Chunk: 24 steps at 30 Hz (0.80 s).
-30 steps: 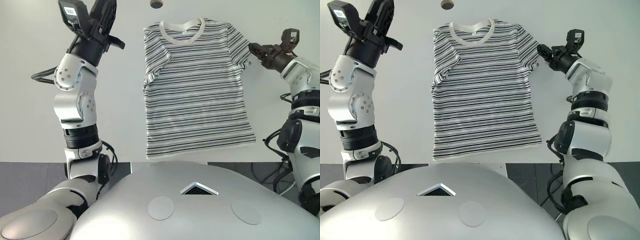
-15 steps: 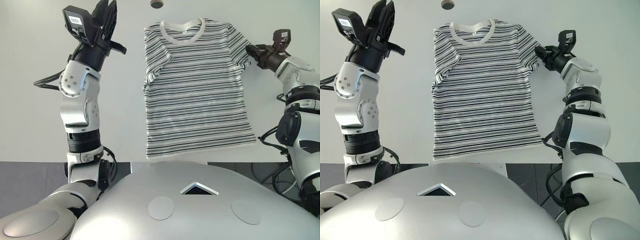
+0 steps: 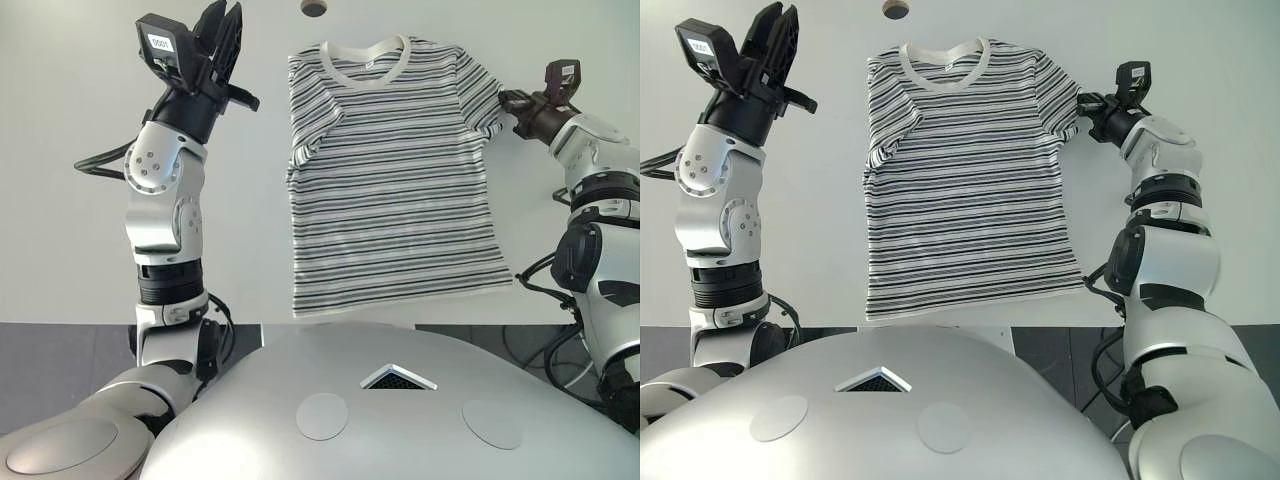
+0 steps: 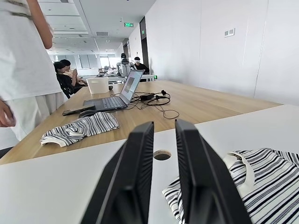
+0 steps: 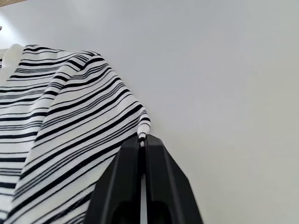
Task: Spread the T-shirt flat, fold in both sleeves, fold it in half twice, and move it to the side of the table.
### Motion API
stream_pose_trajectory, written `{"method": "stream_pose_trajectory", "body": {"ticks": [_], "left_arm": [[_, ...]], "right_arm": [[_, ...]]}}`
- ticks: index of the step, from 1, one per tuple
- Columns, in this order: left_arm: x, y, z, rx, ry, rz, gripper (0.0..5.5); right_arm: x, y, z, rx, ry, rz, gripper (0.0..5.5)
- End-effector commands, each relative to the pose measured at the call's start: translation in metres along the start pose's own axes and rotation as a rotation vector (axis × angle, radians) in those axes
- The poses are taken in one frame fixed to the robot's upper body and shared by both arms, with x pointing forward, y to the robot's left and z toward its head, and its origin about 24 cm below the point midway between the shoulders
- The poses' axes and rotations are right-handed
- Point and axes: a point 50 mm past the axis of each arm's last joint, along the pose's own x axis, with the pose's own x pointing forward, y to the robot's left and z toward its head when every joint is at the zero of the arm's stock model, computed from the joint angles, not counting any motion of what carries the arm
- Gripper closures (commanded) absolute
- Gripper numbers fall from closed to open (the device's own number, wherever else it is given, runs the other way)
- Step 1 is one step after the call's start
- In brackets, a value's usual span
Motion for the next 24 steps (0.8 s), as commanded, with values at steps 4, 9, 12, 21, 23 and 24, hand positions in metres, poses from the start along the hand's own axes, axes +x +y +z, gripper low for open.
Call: {"method": "stream_pose_trajectory", "body": {"ticks": [4, 9, 12, 21, 23, 24], "left_arm": [[0.002, -0.001, -0.002, 0.016, 0.006, 0.009, 4.65], [0.003, -0.005, -0.003, 0.029, 0.003, -0.002, 4.65], [0.003, -0.008, -0.004, 0.036, 0.004, -0.009, 4.65], [0.003, -0.013, -0.007, 0.040, 0.005, -0.012, 4.65], [0.003, -0.015, -0.007, 0.039, 0.005, -0.011, 4.65], [0.003, -0.016, -0.007, 0.038, 0.005, -0.012, 4.65]], "right_arm": [[-0.003, 0.023, 0.029, -0.123, -0.152, 0.045, 5.45], [-0.005, 0.043, 0.021, -0.205, -0.144, 0.054, 5.45], [-0.003, 0.059, 0.016, -0.302, -0.127, 0.059, 5.45], [-0.004, 0.120, 0.009, -0.484, -0.129, 0.142, 5.45], [-0.005, 0.125, 0.008, -0.526, -0.126, 0.142, 5.45], [-0.005, 0.127, 0.007, -0.547, -0.122, 0.142, 5.45]]}}
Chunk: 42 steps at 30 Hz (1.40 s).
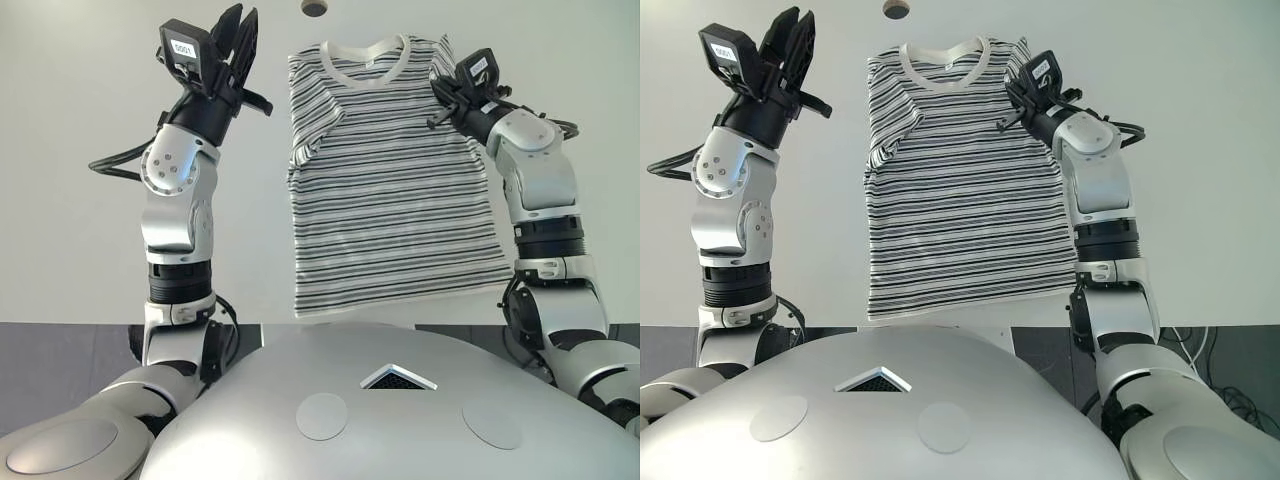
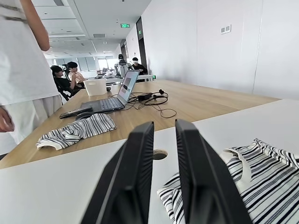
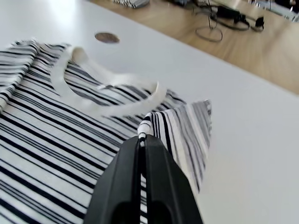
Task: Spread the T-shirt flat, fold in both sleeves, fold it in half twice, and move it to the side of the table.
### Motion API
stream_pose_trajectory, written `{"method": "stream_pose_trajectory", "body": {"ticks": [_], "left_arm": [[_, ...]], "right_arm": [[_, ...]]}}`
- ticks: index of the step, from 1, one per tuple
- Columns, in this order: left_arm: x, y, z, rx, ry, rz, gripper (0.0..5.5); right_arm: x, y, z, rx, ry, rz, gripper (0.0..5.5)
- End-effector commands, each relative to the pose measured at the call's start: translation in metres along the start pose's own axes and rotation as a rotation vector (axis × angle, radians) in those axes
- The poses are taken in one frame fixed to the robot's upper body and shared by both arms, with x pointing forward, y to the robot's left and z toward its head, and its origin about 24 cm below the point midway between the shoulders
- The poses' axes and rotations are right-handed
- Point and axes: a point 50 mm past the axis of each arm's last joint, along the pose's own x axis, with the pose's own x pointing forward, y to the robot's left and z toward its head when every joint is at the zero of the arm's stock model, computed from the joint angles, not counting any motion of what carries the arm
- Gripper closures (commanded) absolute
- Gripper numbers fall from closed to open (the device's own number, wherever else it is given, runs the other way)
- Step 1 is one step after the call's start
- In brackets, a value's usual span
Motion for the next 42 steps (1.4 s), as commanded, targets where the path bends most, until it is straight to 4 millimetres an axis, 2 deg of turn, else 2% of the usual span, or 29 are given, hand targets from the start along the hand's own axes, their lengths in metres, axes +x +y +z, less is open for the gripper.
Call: {"method": "stream_pose_trajectory", "body": {"ticks": [1, 7, 9, 12, 14, 16, 18, 21, 23, 26, 30, 33, 37, 42], "left_arm": [[-0.001, -0.004, -0.002, -0.001, 0.004, 0.002, 4.65], [-0.002, -0.006, -0.005, 0.004, 0.010, 0.001, 4.65], [-0.003, -0.006, -0.005, 0.039, 0.011, 0.000, 4.65], [-0.009, -0.004, -0.005, 0.146, 0.007, -0.002, 4.65], [-0.016, 0.001, -0.003, 0.316, -0.007, -0.005, 4.65], [-0.037, 0.004, -0.009, 0.569, 0.009, -0.104, 4.65], [-0.068, 0.002, -0.007, 0.760, -0.036, -0.253, 4.65], [-0.110, -0.006, -0.001, 0.937, -0.125, -0.469, 4.65], [-0.138, -0.007, -0.012, 1.037, -0.068, -0.641, 4.65], [-0.177, -0.008, -0.022, 1.088, 0.029, -0.835, 4.65], [-0.201, -0.016, -0.025, 1.099, 0.034, -1.055, 4.65], [-0.207, -0.024, -0.033, 1.069, 0.045, -1.192, 4.16], [-0.213, -0.037, -0.042, 1.026, 0.038, -1.272, 3.31], [-0.230, -0.038, -0.048, 0.967, 0.095, -1.383, 3.31]], "right_arm": [[0.002, 0.008, -0.003, -0.086, 0.033, 0.001, 5.45], [0.002, 0.016, -0.010, -0.109, 0.066, 0.029, 4.29], [-0.003, 0.019, -0.010, -0.081, 0.064, 0.086, 4.24], [-0.024, 0.019, -0.006, -0.037, 0.046, 0.196, 4.24], [-0.047, 0.016, 0.001, -0.007, 0.013, 0.266, 4.24], [-0.080, 0.004, 0.014, -0.041, -0.130, 0.236, 4.24], [-0.116, -0.015, 0.010, -0.128, -0.209, 0.150, 4.24], [-0.153, -0.036, -0.012, -0.234, -0.091, 0.145, 4.24], [-0.173, -0.050, -0.025, -0.278, -0.021, 0.117, 4.24], [-0.195, -0.071, -0.042, -0.389, 0.106, 0.064, 4.24], [-0.197, -0.080, -0.044, -0.441, 0.115, 0.042, 4.24], [-0.187, -0.075, -0.040, -0.461, 0.083, 0.055, 4.22], [-0.176, -0.070, -0.030, -0.496, 0.035, 0.079, 4.22], [-0.175, -0.060, -0.022, -0.485, -0.012, 0.097, 4.22]]}}
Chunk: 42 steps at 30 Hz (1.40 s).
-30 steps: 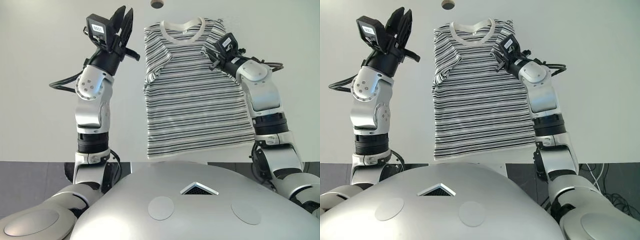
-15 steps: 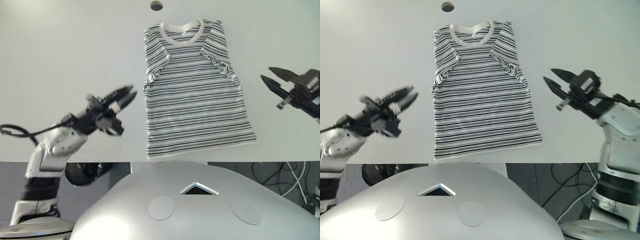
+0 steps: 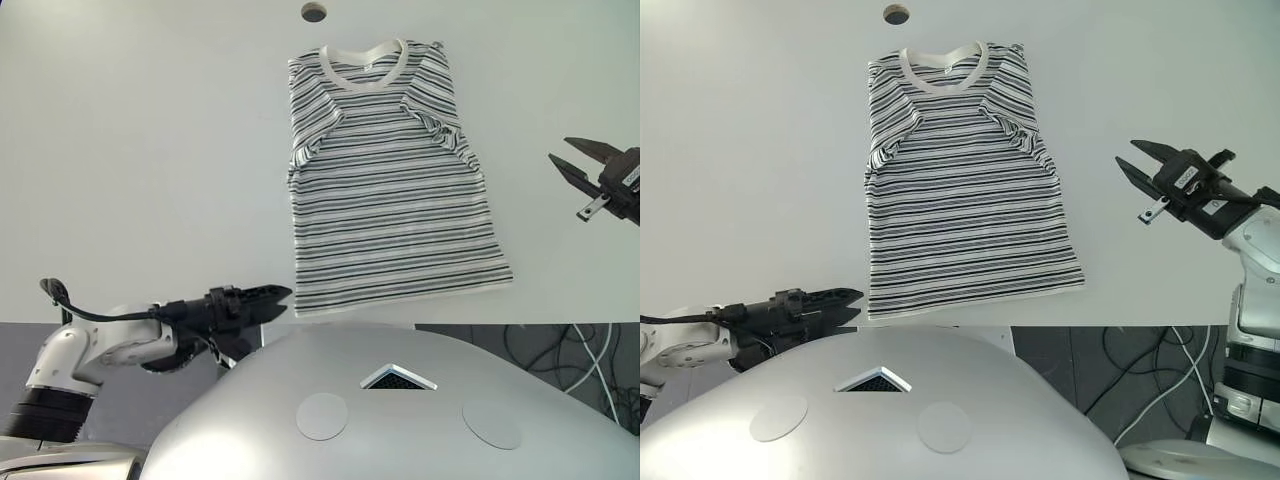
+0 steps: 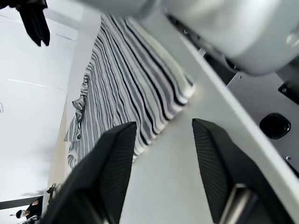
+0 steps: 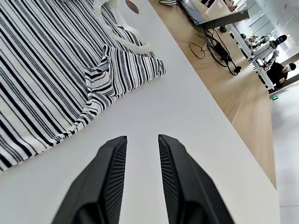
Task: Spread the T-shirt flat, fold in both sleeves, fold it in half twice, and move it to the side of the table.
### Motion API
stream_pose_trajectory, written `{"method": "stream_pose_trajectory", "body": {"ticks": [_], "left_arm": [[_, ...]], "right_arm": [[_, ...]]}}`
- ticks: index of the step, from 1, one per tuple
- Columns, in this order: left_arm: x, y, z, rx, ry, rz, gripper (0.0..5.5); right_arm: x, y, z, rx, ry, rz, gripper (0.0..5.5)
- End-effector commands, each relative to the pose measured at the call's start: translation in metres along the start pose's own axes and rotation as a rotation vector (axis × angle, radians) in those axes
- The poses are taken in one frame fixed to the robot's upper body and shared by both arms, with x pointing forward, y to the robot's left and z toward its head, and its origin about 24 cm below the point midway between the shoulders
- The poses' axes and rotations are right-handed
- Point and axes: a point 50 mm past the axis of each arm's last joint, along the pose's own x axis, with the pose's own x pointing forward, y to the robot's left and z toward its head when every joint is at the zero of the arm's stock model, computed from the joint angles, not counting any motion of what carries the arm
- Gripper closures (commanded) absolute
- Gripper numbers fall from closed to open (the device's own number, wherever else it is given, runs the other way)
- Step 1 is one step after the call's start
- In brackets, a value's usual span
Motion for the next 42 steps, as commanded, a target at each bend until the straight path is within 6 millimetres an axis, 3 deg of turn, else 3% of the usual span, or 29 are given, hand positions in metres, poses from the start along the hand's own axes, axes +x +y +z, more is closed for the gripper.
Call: {"method": "stream_pose_trajectory", "body": {"ticks": [1, 8, 21, 26, 29, 31, 35, 42], "left_arm": [[-0.005, -0.018, 0.001, -0.029, -0.006, -0.156, 3.31], [0.012, -0.005, -0.009, 0.058, -0.039, -0.166, 3.31], [0.021, -0.019, -0.021, 0.104, -0.024, -0.197, 3.31], [0.022, -0.024, -0.021, 0.087, -0.046, -0.221, 4.13], [0.021, -0.026, -0.020, 0.077, -0.045, -0.226, 4.35], [0.021, -0.026, -0.020, 0.070, -0.046, -0.218, 4.52], [0.021, -0.028, -0.021, 0.066, -0.049, -0.232, 4.73], [0.016, -0.028, -0.024, 0.058, -0.024, -0.230, 5.19]], "right_arm": [[0.003, 0.003, 0.008, -0.009, -0.027, 0.009, 4.22], [0.013, 0.007, 0.019, 0.003, -0.074, 0.029, 4.22], [0.014, 0.016, 0.020, 0.009, -0.082, 0.059, 4.22], [0.008, 0.018, 0.008, 0.000, -0.015, 0.080, 4.22], [-0.010, 0.021, -0.021, -0.152, 0.182, 0.177, 4.22], [-0.021, 0.027, -0.027, -0.239, 0.220, 0.268, 4.22], [-0.027, 0.043, -0.025, -0.280, 0.188, 0.367, 4.22], [-0.034, 0.065, -0.026, -0.554, 0.183, 0.564, 4.22]]}}
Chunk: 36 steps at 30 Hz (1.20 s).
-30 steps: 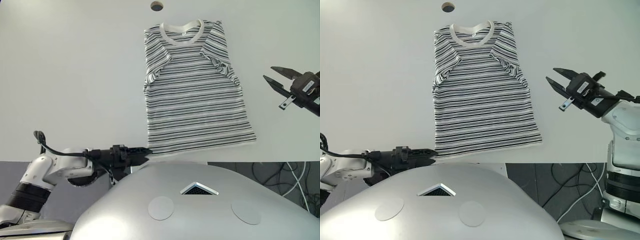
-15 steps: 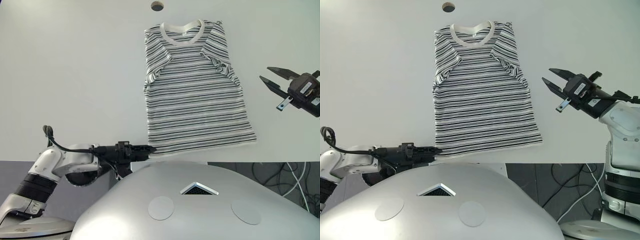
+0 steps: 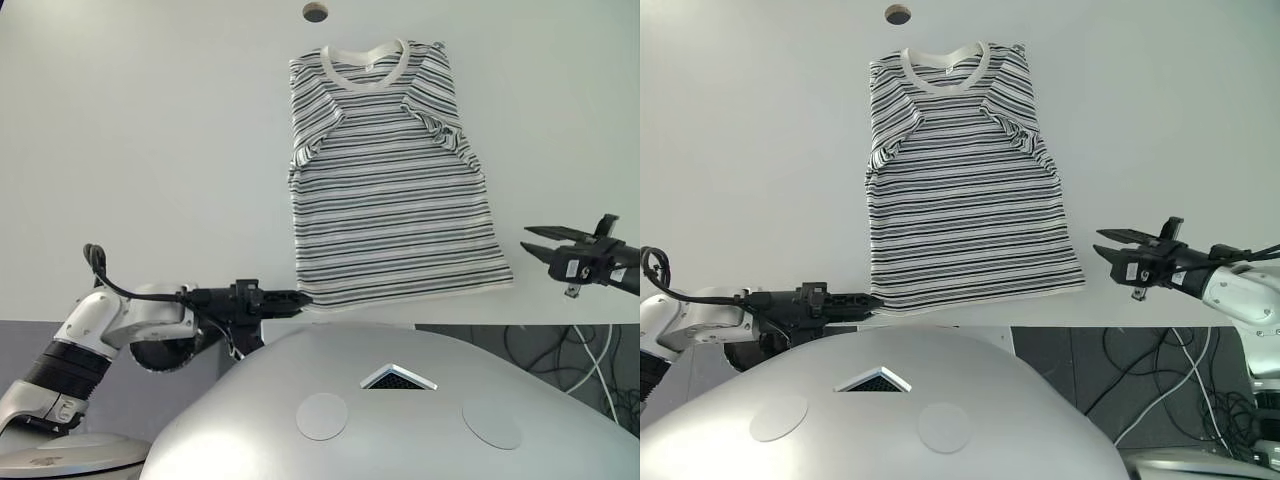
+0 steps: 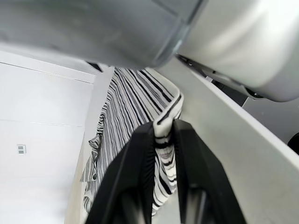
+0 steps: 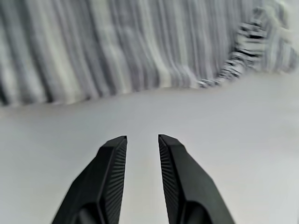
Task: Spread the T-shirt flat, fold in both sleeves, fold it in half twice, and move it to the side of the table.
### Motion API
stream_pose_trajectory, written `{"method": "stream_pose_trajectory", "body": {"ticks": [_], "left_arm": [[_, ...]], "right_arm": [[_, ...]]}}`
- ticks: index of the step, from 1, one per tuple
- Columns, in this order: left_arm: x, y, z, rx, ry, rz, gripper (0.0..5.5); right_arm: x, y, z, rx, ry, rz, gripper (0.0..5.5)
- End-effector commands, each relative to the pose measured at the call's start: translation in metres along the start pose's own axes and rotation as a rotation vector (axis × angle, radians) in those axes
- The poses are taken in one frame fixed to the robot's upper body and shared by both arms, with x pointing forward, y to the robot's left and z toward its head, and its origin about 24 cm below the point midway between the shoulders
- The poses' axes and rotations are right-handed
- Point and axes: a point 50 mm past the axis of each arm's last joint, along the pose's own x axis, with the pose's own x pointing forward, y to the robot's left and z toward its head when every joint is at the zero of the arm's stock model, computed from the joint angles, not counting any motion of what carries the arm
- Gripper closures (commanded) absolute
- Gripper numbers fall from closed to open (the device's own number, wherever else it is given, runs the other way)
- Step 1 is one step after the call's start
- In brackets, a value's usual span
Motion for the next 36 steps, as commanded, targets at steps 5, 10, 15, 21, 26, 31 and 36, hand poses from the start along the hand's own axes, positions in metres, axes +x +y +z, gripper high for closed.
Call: {"method": "stream_pose_trajectory", "body": {"ticks": [5, 10, 15, 21, 26, 31, 36], "left_arm": [[-0.018, -0.041, -0.009, -0.088, 0.156, -0.255, 5.48], [-0.019, -0.040, -0.010, -0.080, 0.171, -0.251, 5.50], [-0.019, -0.038, -0.010, -0.070, 0.174, -0.247, 5.50], [-0.019, -0.037, -0.009, -0.066, 0.175, -0.247, 5.50], [-0.017, -0.037, -0.009, -0.063, 0.170, -0.251, 5.50], [-0.017, -0.038, -0.009, -0.061, 0.172, -0.258, 5.50], [-0.017, -0.038, -0.009, -0.061, 0.171, -0.258, 5.50]], "right_arm": [[-0.007, 0.017, 0.004, -0.138, 0.026, 0.171, 3.90], [-0.012, 0.022, 0.009, -0.228, -0.014, 0.198, 3.30], [-0.012, 0.024, 0.012, -0.242, -0.049, 0.197, 3.30], [-0.008, 0.023, 0.020, -0.248, -0.088, 0.192, 3.30], [-0.002, 0.021, 0.025, -0.227, -0.114, 0.191, 3.30], [0.003, 0.019, 0.031, -0.223, -0.143, 0.191, 3.30], [0.005, 0.019, 0.028, -0.206, -0.121, 0.217, 3.85]]}}
